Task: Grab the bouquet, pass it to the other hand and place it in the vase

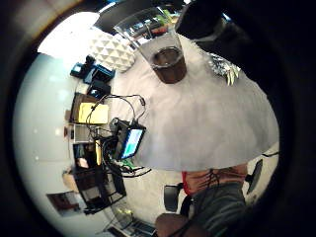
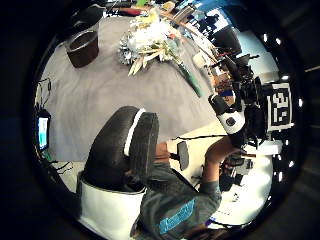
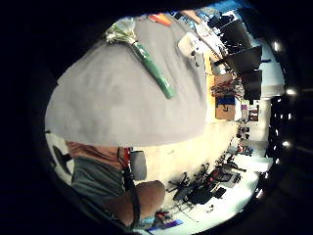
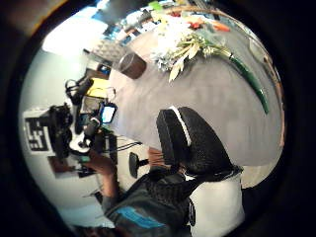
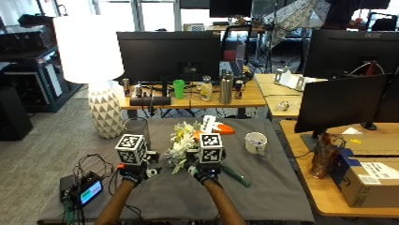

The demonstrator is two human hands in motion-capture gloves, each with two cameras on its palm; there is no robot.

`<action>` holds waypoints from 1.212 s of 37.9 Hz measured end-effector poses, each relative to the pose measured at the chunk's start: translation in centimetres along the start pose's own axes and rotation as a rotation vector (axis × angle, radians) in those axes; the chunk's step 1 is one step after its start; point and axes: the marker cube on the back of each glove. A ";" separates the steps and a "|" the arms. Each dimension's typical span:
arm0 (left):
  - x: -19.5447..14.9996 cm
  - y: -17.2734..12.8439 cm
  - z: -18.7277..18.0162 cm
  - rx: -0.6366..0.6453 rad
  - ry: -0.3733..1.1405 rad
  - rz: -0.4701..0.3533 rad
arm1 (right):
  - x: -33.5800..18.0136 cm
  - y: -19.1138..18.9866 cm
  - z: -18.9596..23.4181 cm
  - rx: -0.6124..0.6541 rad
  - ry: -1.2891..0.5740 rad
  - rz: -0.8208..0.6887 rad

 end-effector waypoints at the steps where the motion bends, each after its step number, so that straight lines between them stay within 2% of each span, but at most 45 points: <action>1: 0.0 0.0 0.0 -0.002 0.000 -0.001 | 0.0 0.0 0.0 0.000 0.000 -0.001; 18: -0.5 -0.7 0.2 -0.004 -0.013 -0.012 | -0.6 -0.2 0.4 -0.003 -0.010 -0.032; 30: -0.9 0.0 -0.6 0.002 -0.019 -0.018 | -0.7 -0.1 0.7 -0.003 -0.004 -0.054; 37: -1.8 -0.1 -0.6 0.024 -0.011 -0.024 | 0.8 -0.1 0.9 -0.002 0.017 -0.048; 46: -2.2 0.7 -0.4 0.047 0.023 -0.040 | 5.5 -1.7 0.9 0.098 0.007 -0.014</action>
